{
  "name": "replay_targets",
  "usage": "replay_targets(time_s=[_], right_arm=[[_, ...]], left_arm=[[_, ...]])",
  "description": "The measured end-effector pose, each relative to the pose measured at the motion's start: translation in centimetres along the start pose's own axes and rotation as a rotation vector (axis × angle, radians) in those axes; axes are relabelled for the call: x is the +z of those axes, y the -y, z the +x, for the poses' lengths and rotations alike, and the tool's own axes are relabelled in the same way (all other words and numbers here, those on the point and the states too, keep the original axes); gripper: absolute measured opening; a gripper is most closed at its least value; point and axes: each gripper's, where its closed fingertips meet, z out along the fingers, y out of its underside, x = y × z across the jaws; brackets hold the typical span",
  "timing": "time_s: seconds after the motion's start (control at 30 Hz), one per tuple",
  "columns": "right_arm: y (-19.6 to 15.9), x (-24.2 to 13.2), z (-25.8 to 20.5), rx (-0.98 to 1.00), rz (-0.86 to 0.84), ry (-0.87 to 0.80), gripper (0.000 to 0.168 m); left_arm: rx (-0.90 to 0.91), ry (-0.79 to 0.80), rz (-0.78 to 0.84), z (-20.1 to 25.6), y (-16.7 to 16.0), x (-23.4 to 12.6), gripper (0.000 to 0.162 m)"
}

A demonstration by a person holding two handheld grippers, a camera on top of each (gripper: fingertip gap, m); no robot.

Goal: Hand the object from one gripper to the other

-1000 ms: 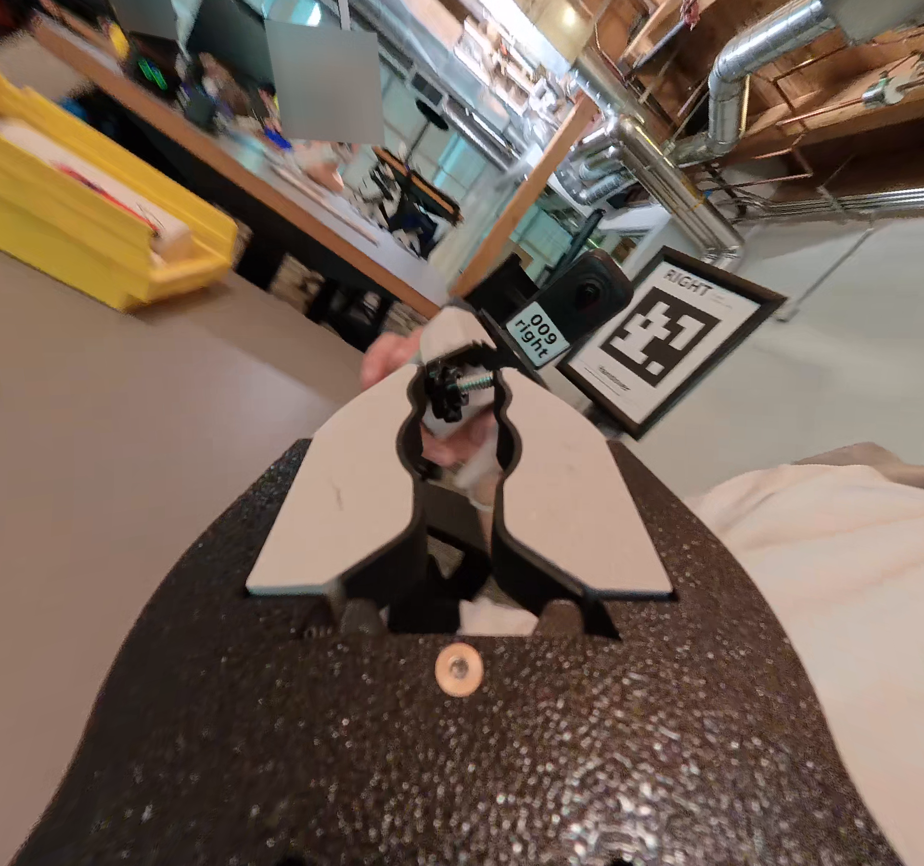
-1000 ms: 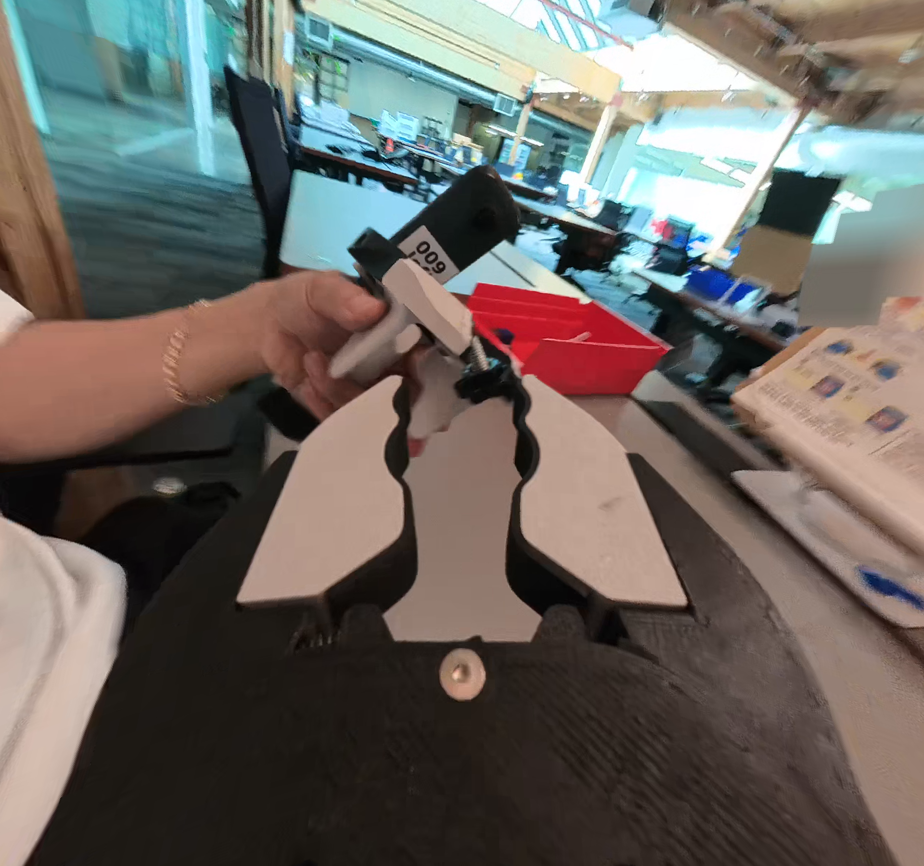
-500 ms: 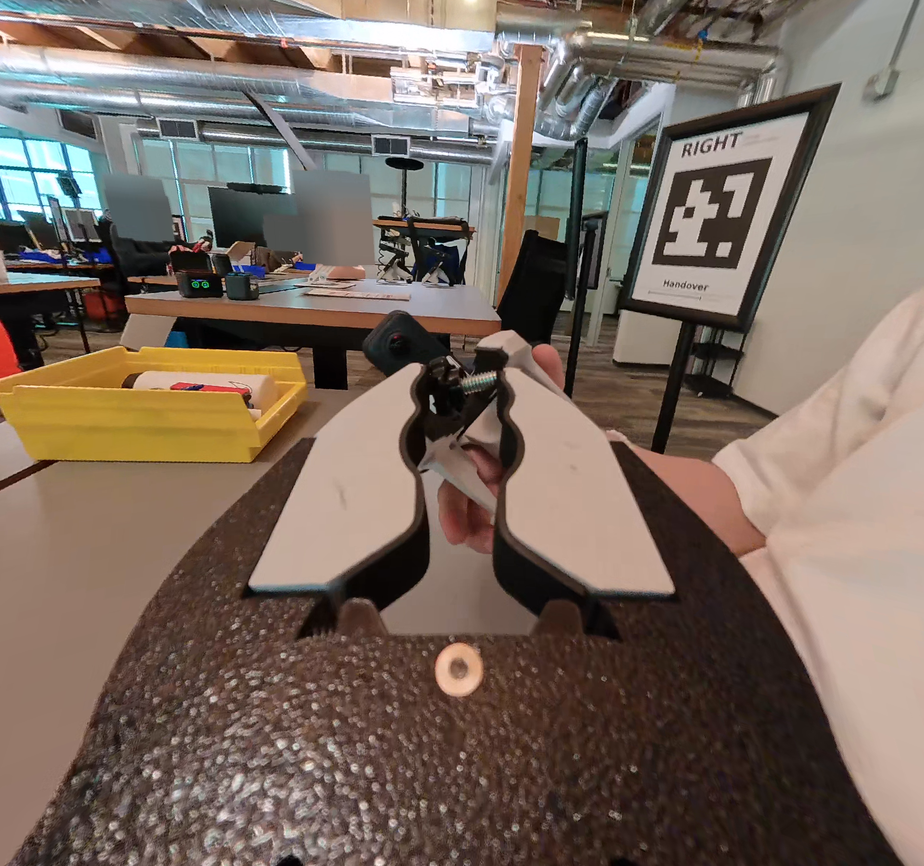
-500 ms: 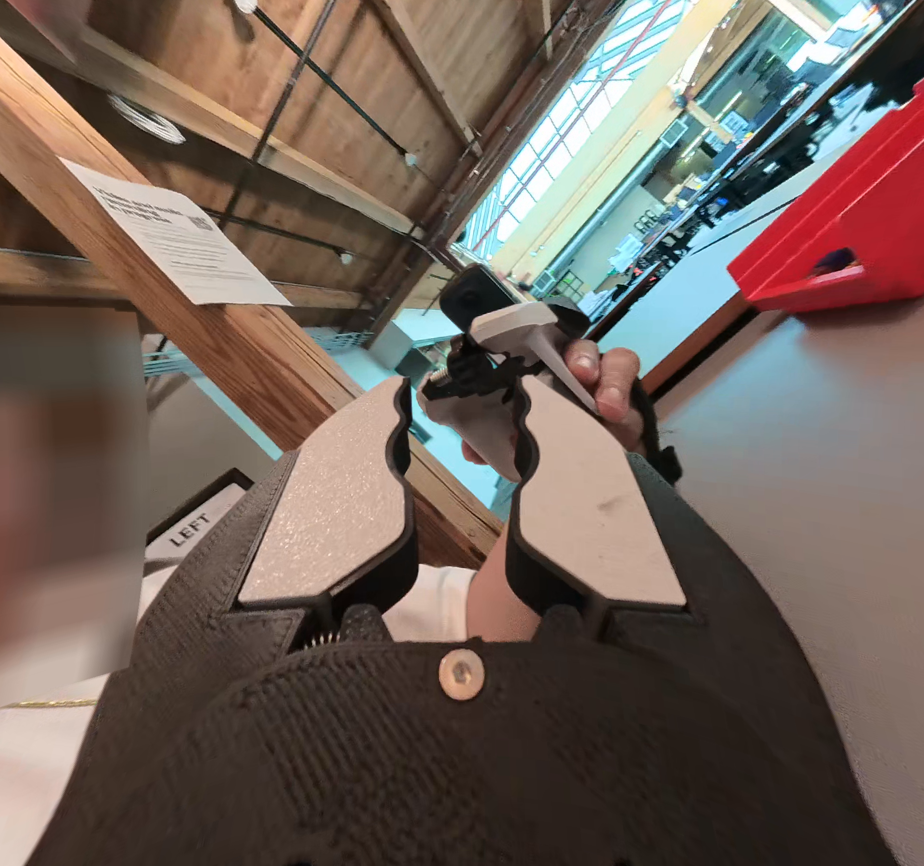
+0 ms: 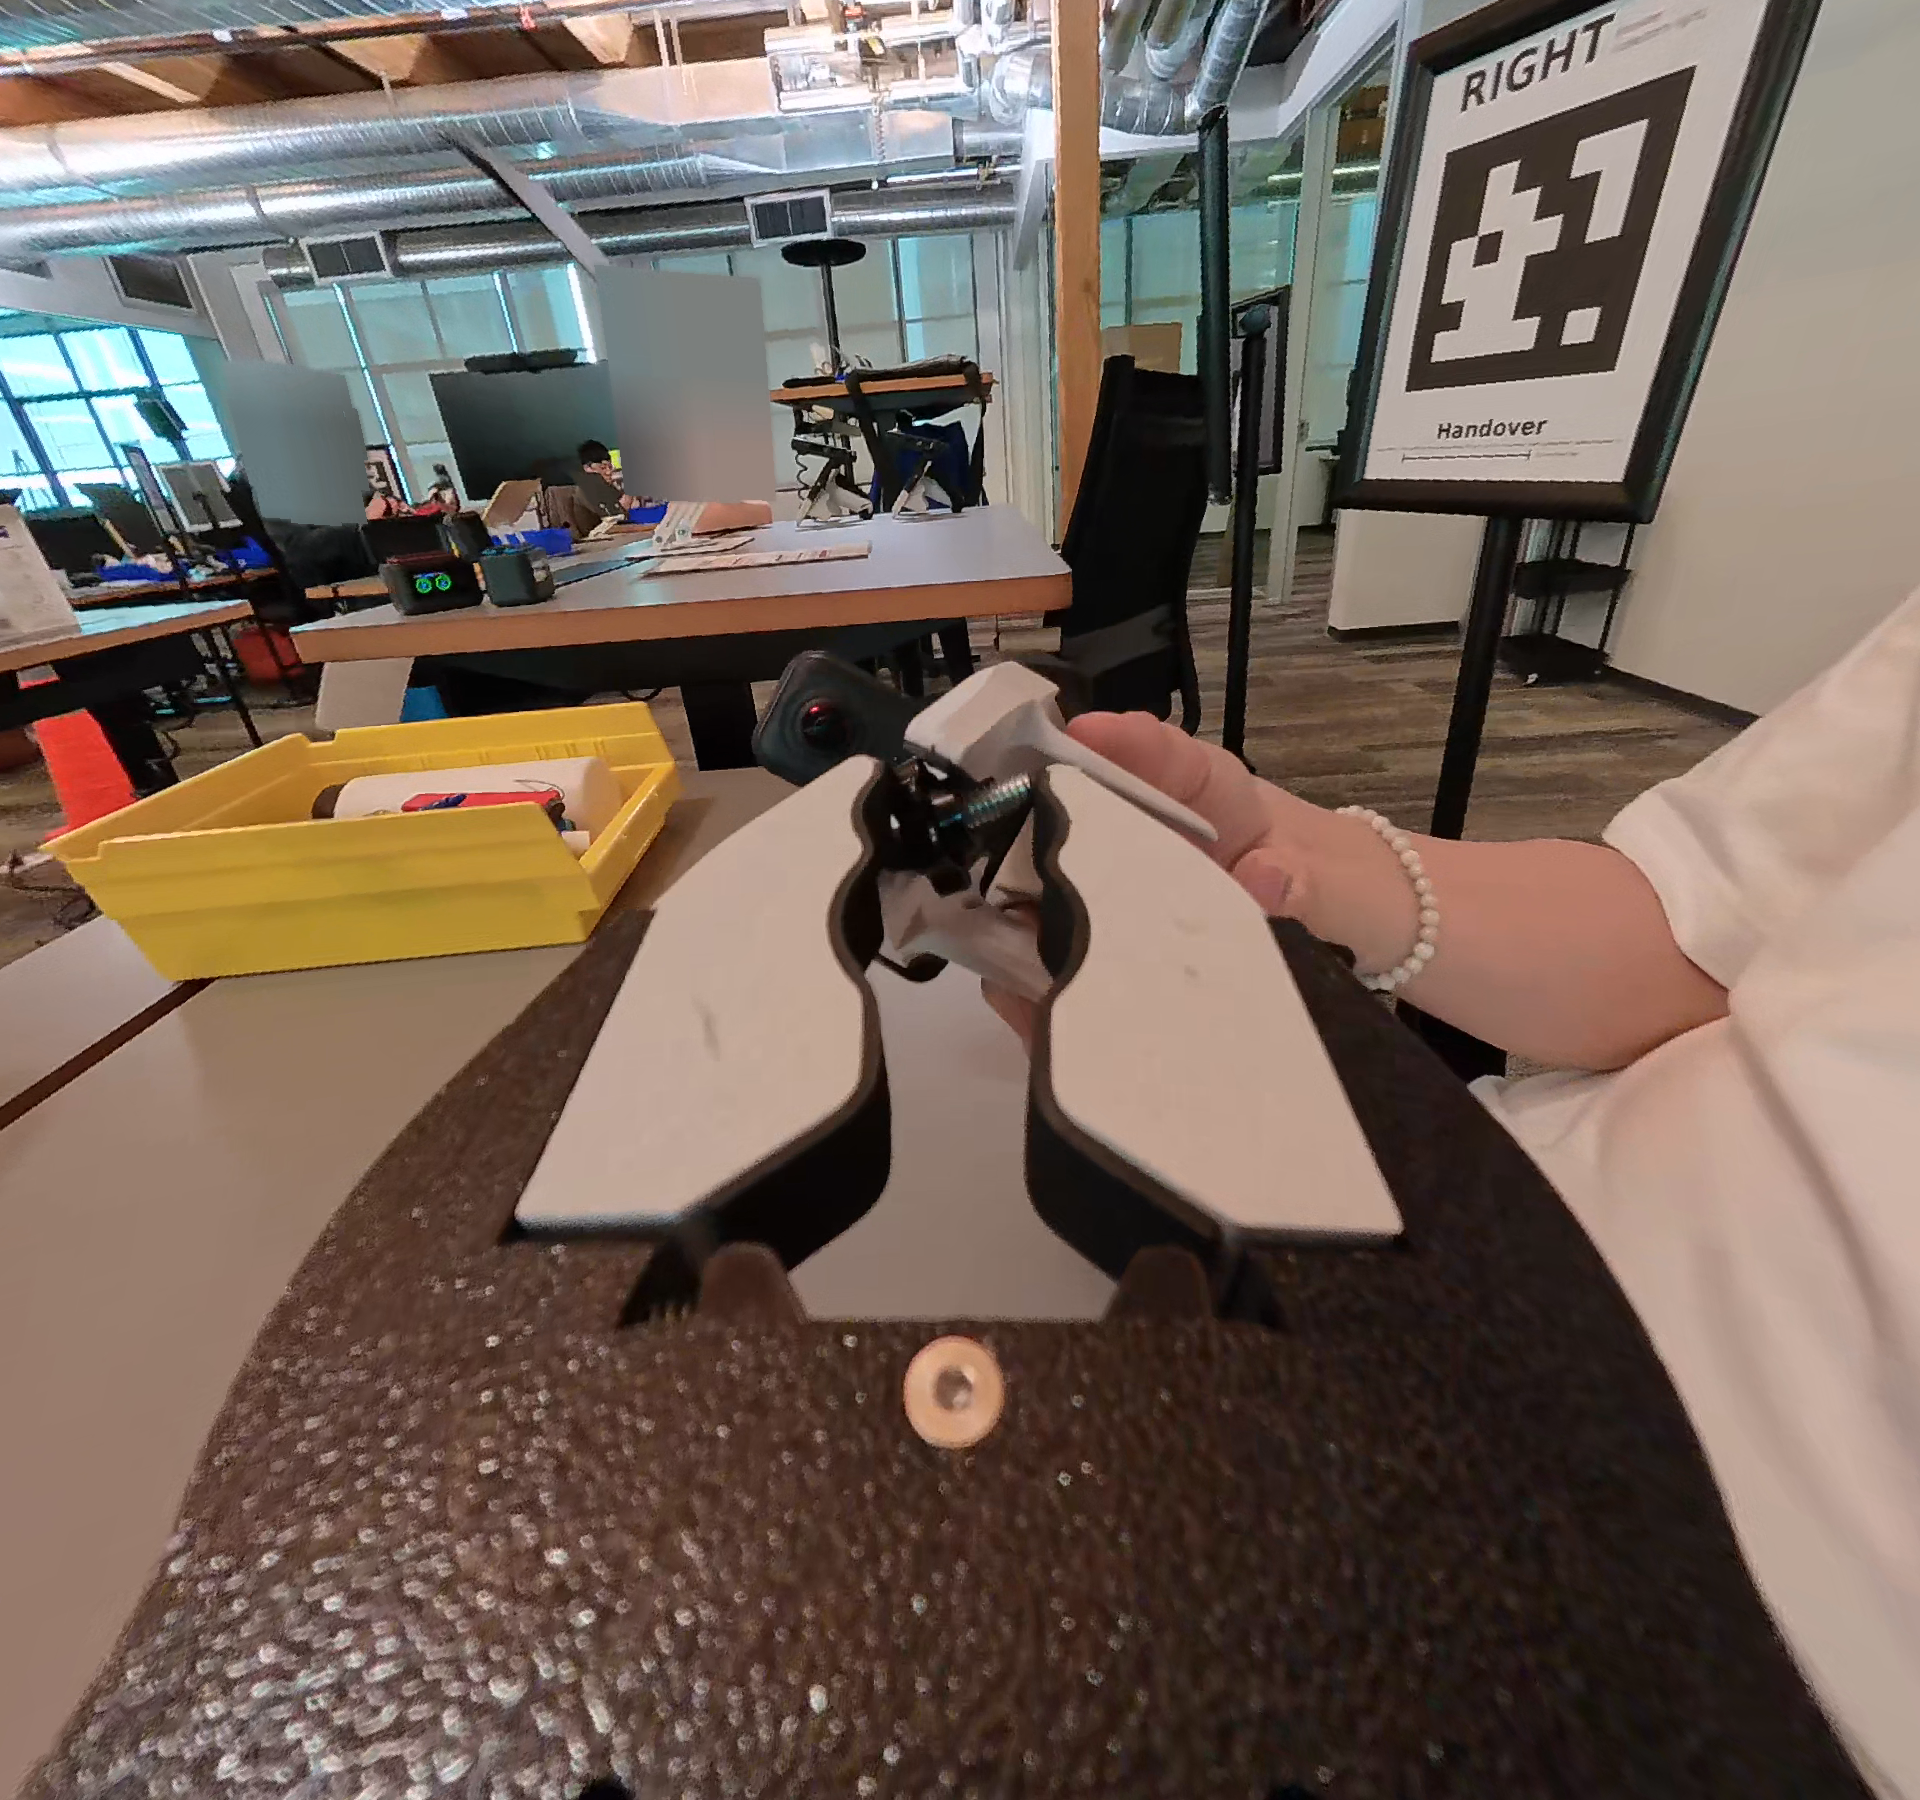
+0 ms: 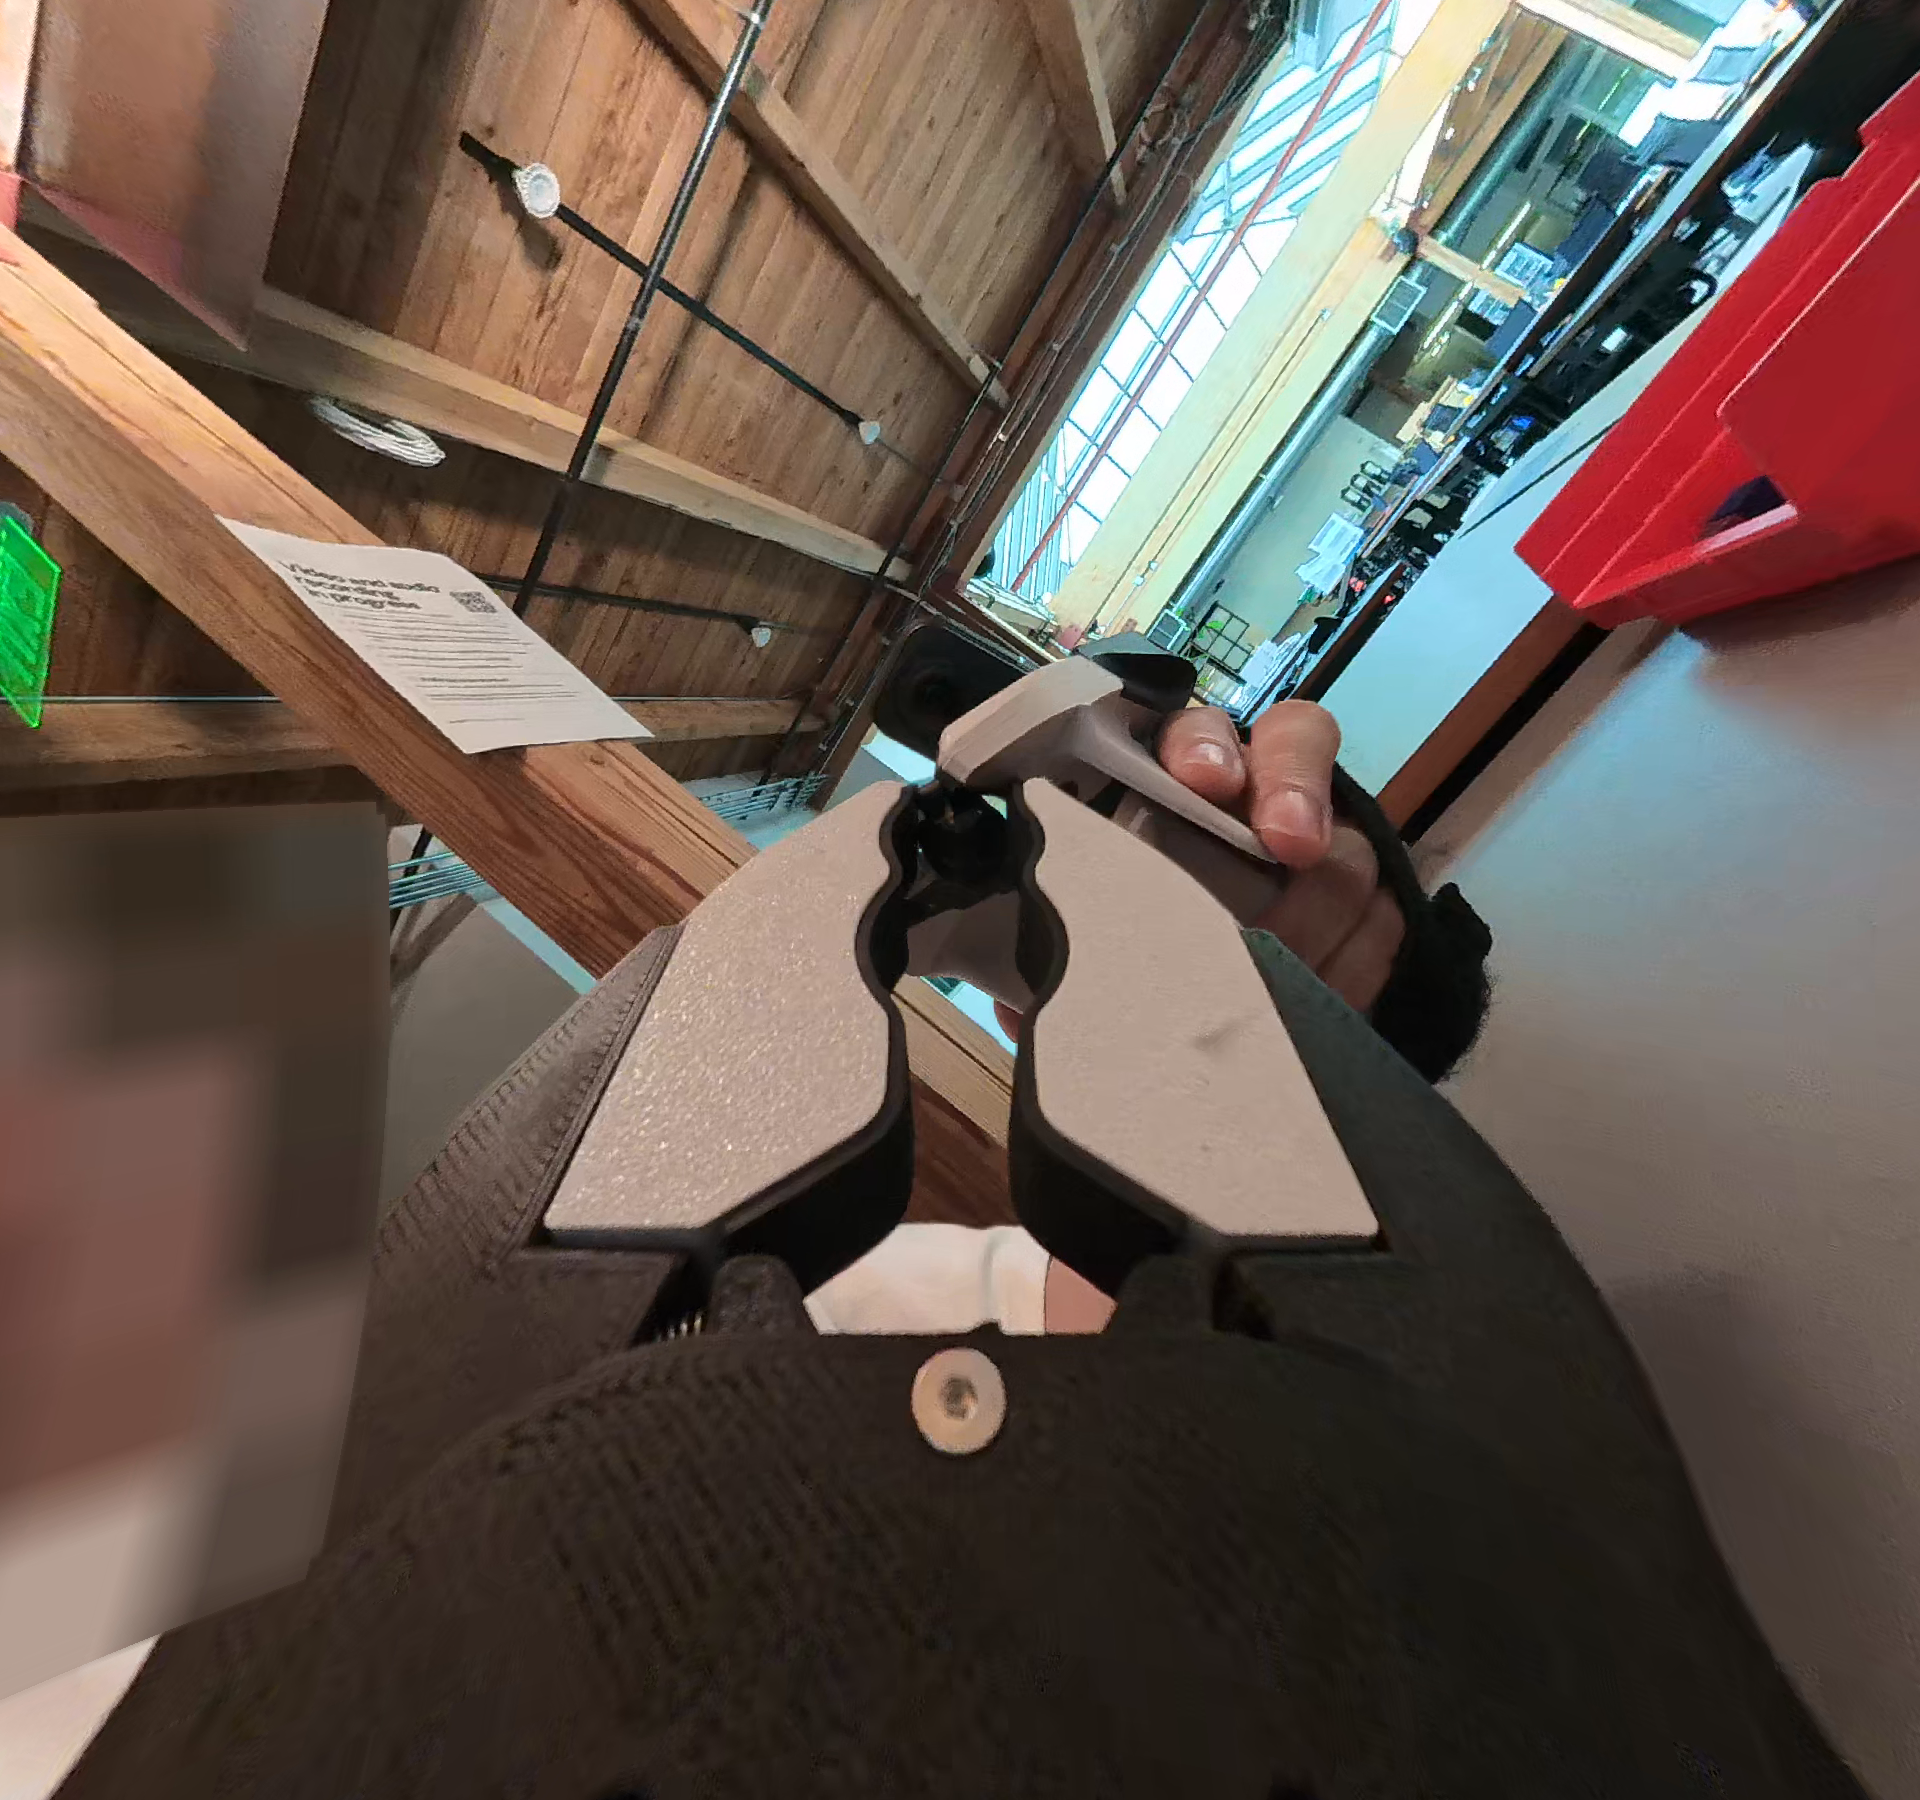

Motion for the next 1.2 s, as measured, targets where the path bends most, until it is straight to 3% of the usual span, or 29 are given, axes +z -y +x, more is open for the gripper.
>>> replay_targets(time_s=[0.17, 0.27, 0.37, 0.5, 0.7, 0.9, 1.0, 1.07, 1.13, 1.2], right_arm=[[0.7, -0.4, 0.6, -0.055, 0.013, -0.073, 0.015], [1.9, -1.5, 1.1, -0.119, 0.056, -0.164, 0.015], [2.8, -2.6, 1.5, -0.144, 0.099, -0.225, 0.015], [3.2, -3.0, 1.8, -0.163, 0.126, -0.269, 0.015], [2.4, -2.5, 1.8, -0.119, 0.095, -0.230, 0.015], [1.9, -2.4, 2.4, -0.101, 0.082, -0.213, 0.015], [2.0, -2.4, 0.8, -0.152, 0.070, -0.102, 0.017], [1.8, -3.0, 0.9, -0.291, 0.009, -0.126, 0.037], [1.3, -4.0, 1.6, -0.539, -0.080, -0.222, 0.028], [1.1, -4.5, 2.3, -0.844, -0.138, -0.348, 0.033]], left_arm=[[0.130, 0.104, -0.049, -0.9, 0.0, -0.3, 0.030], [0.348, 0.201, -0.118, -1.1, 0.3, -0.7, 0.032], [0.618, 0.248, -0.194, -0.4, 0.4, -0.5, 0.024], [0.851, 0.355, -0.330, -1.0, -0.5, 0.4, 0.020], [0.967, 0.421, -0.360, -1.9, -1.4, 0.8, 0.008], [0.930, 0.385, -0.369, -1.8, -2.0, 0.8, 0.005], [0.782, 0.394, -0.270, -1.6, -0.5, 0.7, 0.005], [0.622, 0.405, -0.231, -2.2, 0.2, 0.1, 0.005], [0.430, 0.381, -0.267, -2.8, -0.1, -0.6, 0.005], [0.240, 0.363, -0.293, -2.9, -0.2, -1.0, 0.005]])
